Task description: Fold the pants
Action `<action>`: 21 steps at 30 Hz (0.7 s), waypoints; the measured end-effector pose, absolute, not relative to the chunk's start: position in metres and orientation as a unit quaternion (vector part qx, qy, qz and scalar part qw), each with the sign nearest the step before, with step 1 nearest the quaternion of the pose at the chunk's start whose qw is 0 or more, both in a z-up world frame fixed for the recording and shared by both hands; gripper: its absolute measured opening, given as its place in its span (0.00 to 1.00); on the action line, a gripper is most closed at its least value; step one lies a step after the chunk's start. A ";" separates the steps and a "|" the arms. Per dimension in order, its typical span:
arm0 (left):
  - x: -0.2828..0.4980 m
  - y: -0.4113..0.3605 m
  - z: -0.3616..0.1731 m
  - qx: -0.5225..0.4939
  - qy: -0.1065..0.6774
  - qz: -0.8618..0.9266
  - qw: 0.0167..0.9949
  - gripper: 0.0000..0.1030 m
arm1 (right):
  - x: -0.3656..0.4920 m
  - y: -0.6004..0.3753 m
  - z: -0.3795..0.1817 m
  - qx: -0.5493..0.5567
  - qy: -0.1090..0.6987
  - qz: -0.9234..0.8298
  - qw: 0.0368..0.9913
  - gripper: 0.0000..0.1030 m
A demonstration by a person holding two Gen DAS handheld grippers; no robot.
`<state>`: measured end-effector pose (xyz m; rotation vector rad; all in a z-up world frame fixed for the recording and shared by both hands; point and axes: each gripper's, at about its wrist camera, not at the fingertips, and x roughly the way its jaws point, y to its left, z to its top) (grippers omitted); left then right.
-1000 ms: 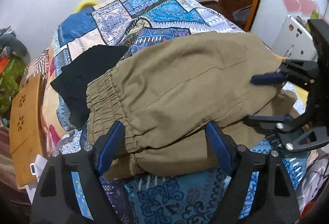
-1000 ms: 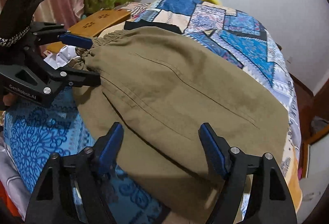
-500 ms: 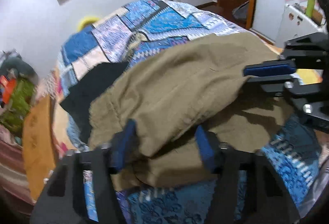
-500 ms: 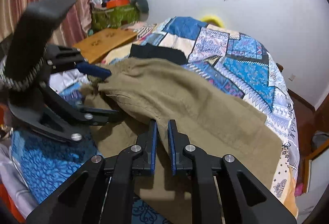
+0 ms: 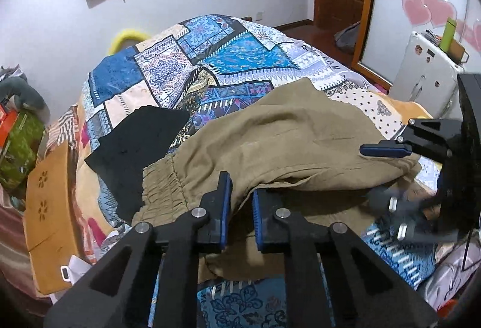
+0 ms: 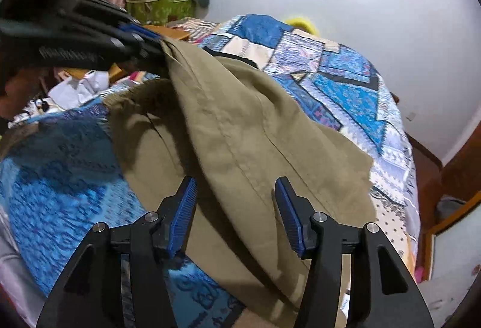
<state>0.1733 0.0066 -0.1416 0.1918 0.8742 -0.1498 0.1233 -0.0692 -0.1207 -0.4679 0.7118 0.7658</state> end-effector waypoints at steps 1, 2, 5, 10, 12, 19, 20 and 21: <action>0.171 0.005 -0.142 0.096 0.423 -0.074 0.898 0.12 | 0.124 -0.074 -0.119 -0.218 0.335 0.360 0.843 0.30; 0.168 0.004 -0.143 0.099 0.426 -0.079 0.896 0.12 | 0.125 -0.081 -0.116 -0.212 0.335 0.358 0.846 0.27; 0.160 -0.002 -0.150 0.110 0.432 -0.089 0.891 0.12 | 0.127 -0.095 -0.109 -0.201 0.333 0.350 0.852 0.18; 0.149 -0.009 -0.166 0.107 0.443 -0.100 0.884 0.12 | 0.120 -0.110 -0.108 -0.190 0.342 0.346 0.853 0.12; 0.148 -0.007 -0.171 0.092 0.450 -0.103 0.882 0.12 | 0.115 -0.111 -0.112 -0.188 0.348 0.345 0.851 0.11; 0.142 0.003 -0.182 0.071 0.473 -0.107 0.871 0.16 | 0.110 -0.116 -0.124 -0.174 0.370 0.340 0.847 0.19; 0.139 0.005 -0.180 0.068 0.474 -0.109 0.871 0.18 | 0.108 -0.118 -0.125 -0.179 0.366 0.333 0.850 0.23; 0.135 0.008 -0.178 0.062 0.475 -0.111 0.871 0.20 | 0.108 -0.120 -0.126 -0.180 0.367 0.328 0.852 0.28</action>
